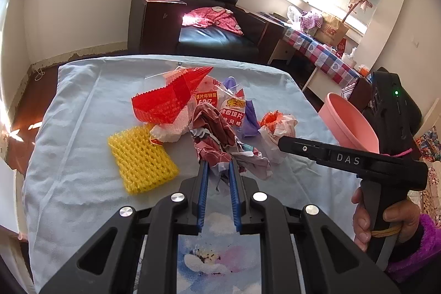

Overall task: Collect trash
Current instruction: 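Grasp crumpled red-white paper with the left tool while the right tool grasps an orange-white bag, then carry the paper and orange-white bag with both tools over the basin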

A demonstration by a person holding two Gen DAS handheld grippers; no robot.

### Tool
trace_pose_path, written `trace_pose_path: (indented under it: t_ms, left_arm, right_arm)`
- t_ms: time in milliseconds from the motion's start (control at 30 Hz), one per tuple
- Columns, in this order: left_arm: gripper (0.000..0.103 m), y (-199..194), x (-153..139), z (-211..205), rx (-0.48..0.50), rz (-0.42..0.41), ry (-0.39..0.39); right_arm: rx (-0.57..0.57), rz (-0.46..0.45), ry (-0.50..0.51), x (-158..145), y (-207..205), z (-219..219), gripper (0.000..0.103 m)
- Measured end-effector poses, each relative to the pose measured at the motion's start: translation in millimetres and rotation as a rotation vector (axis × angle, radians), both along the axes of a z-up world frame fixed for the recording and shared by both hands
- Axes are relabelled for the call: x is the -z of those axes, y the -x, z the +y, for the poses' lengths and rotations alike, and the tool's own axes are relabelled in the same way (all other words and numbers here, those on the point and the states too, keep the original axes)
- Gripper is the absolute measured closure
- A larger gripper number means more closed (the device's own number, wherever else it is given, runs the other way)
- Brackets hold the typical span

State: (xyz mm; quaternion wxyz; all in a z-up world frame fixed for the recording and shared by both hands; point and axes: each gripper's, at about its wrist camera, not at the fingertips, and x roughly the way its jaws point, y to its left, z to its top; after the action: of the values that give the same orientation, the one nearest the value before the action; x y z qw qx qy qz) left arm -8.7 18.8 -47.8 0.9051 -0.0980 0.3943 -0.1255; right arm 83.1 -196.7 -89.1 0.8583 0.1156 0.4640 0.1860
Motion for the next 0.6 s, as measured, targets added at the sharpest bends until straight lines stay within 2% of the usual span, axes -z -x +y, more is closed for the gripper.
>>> trace_pose_path:
  t_ms: [267, 333, 600]
  left_arm:
    - [0.089, -15.4, -7.7, -3.2, 0.011, -0.002, -0.001]
    - [0.089, -18.6, -8.9, -3.7, 0.013, -0.003, -0.003]
    - [0.089, -26.8, -13.0, -12.3, 0.018, 0.001, -0.006]
  right_arm:
    - [-0.047, -0.028, 0.04, -1.0, -4.1, 9.4, 0.057]
    - [-0.048, -0.038, 0.049, -1.2, -3.6, 8.6, 0.069]
    - [-0.058, -0.071, 0.062, -7.6, -0.4, 2.9, 0.073]
